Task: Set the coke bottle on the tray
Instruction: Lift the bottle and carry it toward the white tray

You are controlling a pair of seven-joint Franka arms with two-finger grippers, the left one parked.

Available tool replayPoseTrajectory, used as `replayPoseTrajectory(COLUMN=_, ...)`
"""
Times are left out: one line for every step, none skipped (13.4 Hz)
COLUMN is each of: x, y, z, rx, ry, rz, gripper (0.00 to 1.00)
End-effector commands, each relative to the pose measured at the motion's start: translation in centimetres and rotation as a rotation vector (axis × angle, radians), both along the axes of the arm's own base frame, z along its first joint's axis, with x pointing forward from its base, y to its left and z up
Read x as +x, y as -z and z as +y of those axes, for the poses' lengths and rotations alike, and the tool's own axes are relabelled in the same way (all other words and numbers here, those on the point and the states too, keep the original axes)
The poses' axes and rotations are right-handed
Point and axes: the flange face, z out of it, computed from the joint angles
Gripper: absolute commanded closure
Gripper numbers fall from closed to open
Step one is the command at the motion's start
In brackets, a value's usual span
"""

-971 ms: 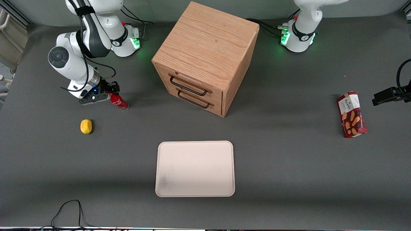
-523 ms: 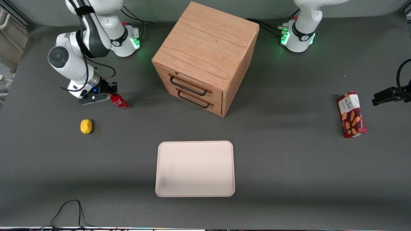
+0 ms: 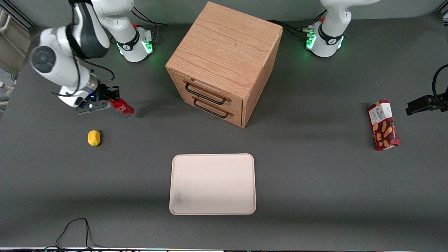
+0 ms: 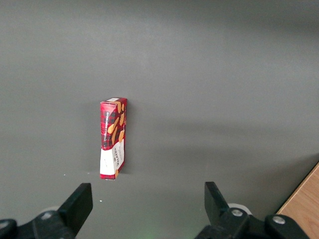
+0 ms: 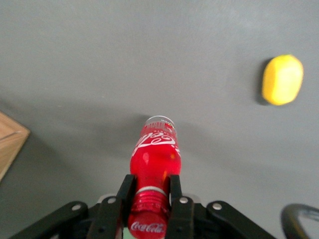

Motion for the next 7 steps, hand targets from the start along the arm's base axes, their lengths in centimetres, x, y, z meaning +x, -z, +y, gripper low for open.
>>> replayPoseTrajectory(x=3.6, y=-8.4, z=-0.2, rx=-0.016, ry=0.036, rz=0.023, gripper=1.00)
replayPoseTrajectory(x=5.2, y=-10.7, z=-0.2, rx=-0.025, ry=0.074, rz=0.028, gripper=1.00)
replayPoseTrajectory(x=7.0, y=-12.9, z=-0.2, rx=-0.027, ry=0.089, rz=0.028, gripper=1.00)
replayPoseTrajectory(x=8.8, y=-14.8, z=0.0, rx=-0.037, ry=0.114, rz=0.053, gripper=1.00)
replayPoseTrajectory(x=10.9, y=-16.3, z=0.1, rx=-0.057, ry=0.131, rz=0.068, gripper=1.00)
replayPoseTrajectory(x=12.7, y=-17.4, z=0.2, rx=-0.073, ry=0.142, rz=0.086, gripper=1.00)
replayPoseTrajectory(x=14.4, y=-18.0, z=0.5, rx=-0.077, ry=0.151, rz=0.099, gripper=1.00)
